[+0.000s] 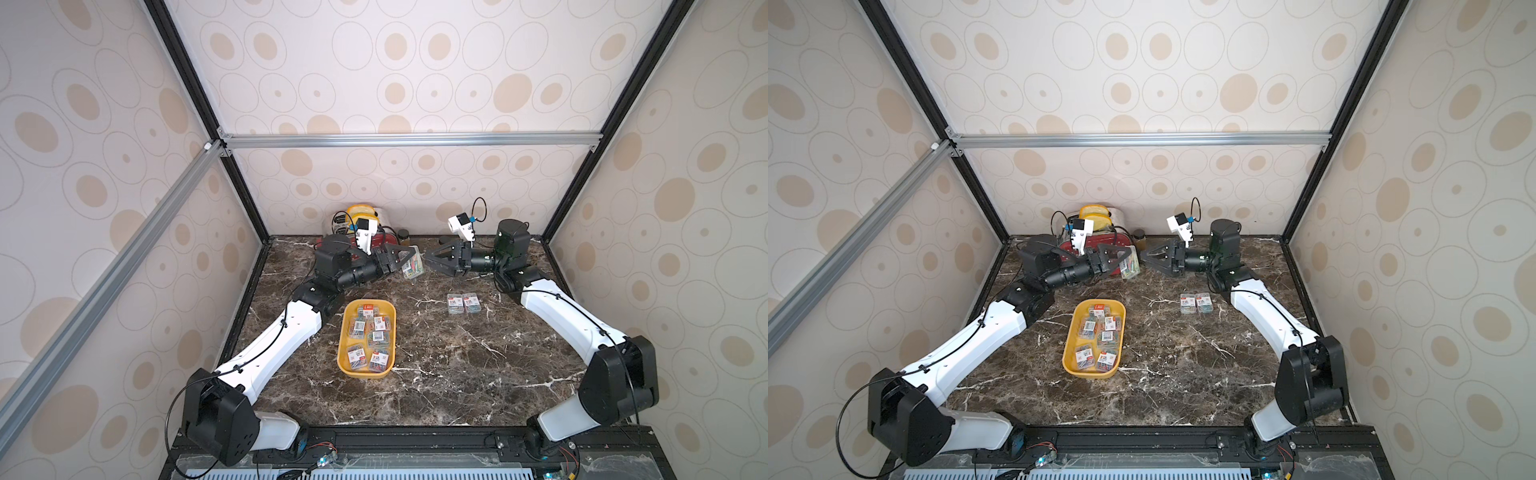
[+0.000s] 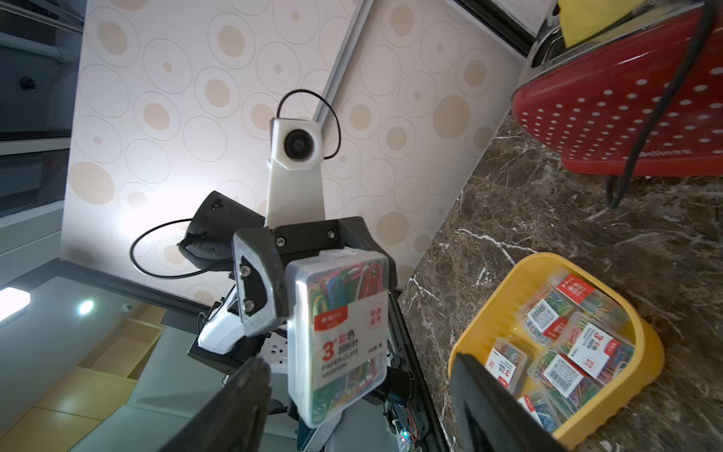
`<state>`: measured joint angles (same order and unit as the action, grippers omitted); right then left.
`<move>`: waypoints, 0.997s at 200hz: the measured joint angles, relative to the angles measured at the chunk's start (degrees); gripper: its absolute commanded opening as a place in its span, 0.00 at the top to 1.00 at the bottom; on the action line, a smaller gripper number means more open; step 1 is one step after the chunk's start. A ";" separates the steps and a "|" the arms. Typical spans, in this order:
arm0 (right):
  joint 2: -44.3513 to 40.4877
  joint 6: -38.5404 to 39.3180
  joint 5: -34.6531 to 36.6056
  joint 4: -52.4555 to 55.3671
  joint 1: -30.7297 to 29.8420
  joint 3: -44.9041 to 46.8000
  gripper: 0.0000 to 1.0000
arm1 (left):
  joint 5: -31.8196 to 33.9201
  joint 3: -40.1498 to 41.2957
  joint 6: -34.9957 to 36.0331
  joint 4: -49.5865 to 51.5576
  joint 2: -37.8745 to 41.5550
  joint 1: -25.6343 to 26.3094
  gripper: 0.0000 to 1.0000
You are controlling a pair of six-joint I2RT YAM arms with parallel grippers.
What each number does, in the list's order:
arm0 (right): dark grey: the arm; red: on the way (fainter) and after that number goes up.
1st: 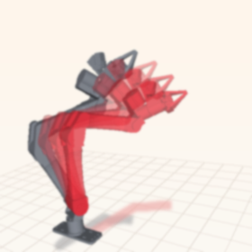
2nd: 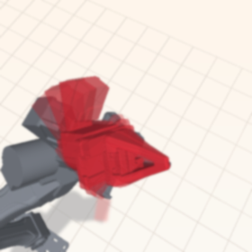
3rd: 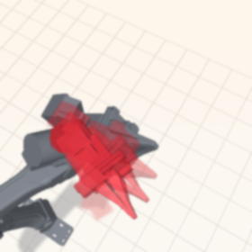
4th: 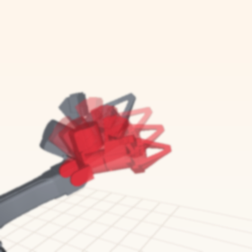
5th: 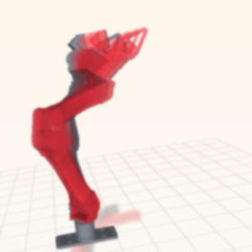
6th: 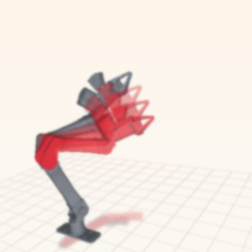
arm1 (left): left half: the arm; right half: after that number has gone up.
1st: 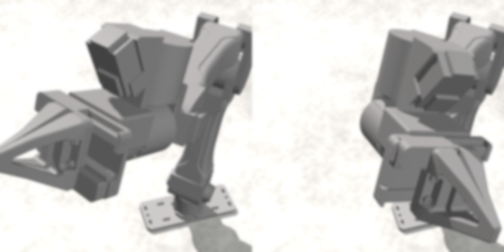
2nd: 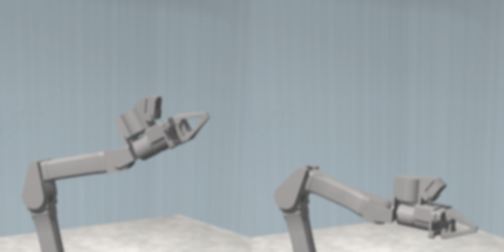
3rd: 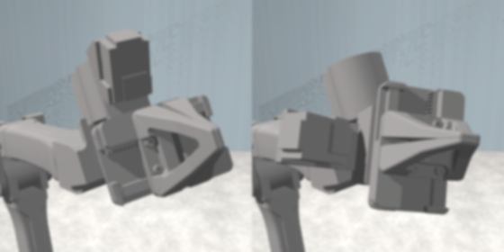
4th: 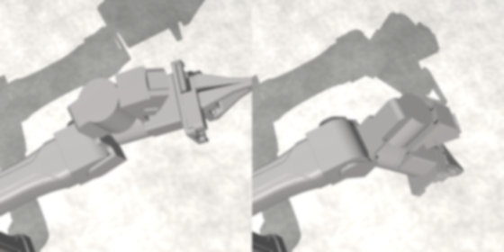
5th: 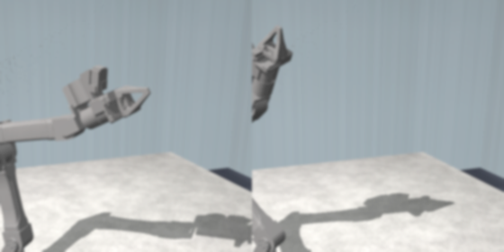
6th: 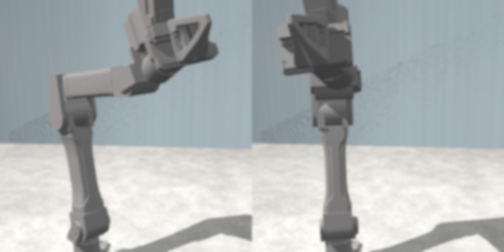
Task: Take the paper clips out of the storage box
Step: Pick up the boxed paper clips from the storage box.
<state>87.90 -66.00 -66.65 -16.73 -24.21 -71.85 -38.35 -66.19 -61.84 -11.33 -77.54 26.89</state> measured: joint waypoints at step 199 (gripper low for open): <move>7.89 -25.64 -3.10 -30.75 -5.70 -0.83 0.40 | 0.48 0.20 -7.85 -12.83 -2.19 0.70 0.65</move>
<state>95.79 -91.64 -69.76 -47.48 -29.91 -72.69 -37.87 -66.00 -69.69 -24.16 -79.72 27.59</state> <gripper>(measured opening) 0.644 0.545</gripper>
